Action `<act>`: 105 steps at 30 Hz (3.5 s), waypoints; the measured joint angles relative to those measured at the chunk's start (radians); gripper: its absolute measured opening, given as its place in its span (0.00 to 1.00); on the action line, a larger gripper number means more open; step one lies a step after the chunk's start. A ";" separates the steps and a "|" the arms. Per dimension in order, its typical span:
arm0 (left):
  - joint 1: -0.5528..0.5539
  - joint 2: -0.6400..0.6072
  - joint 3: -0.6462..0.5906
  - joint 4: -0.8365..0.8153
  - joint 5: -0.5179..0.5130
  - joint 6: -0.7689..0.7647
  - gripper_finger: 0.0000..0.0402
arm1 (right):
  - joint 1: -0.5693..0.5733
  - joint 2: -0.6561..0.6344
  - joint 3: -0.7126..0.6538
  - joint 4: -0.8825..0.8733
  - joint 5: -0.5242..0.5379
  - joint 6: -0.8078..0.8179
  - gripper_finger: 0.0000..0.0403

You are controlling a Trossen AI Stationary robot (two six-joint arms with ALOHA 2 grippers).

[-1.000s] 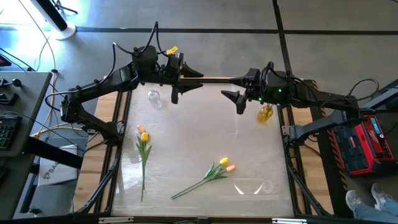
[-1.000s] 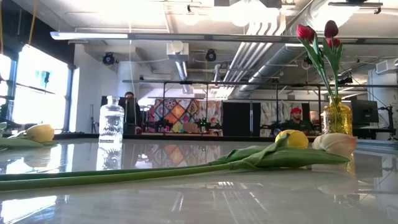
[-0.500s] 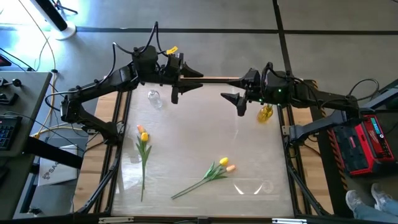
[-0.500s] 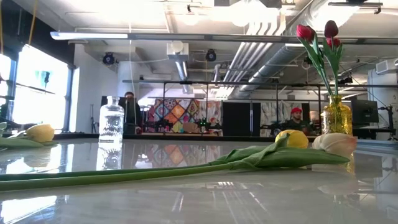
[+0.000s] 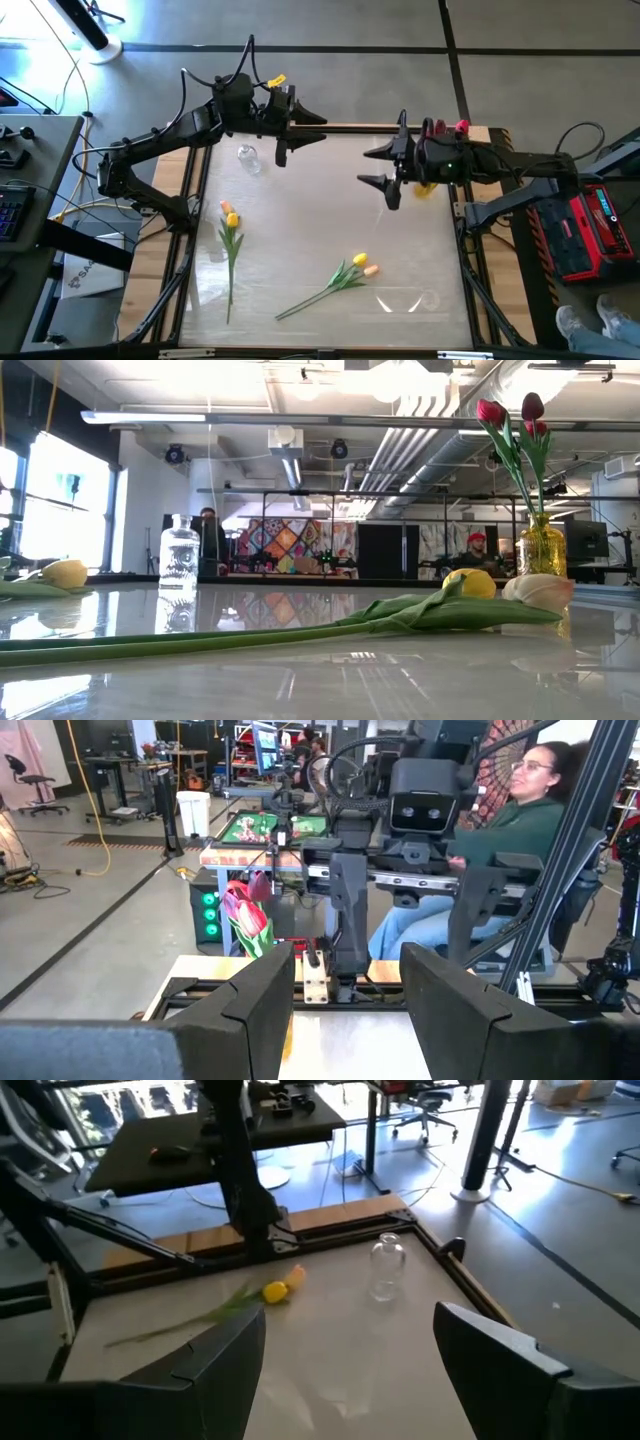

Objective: Sort flowers into vase by color
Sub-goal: Put the bottom light pink tulip into the transparent vase

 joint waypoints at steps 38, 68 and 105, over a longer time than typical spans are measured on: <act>0.000 0.000 0.000 0.000 0.000 0.000 0.43 | -0.076 -0.138 -0.415 0.333 -0.080 0.235 0.69; 0.000 0.000 0.000 0.000 0.000 0.000 0.43 | -0.039 -0.138 -0.415 0.481 -0.130 0.101 0.69; 0.000 0.000 0.000 0.013 0.000 0.000 0.43 | -0.040 -0.138 -0.415 0.432 0.178 0.314 0.50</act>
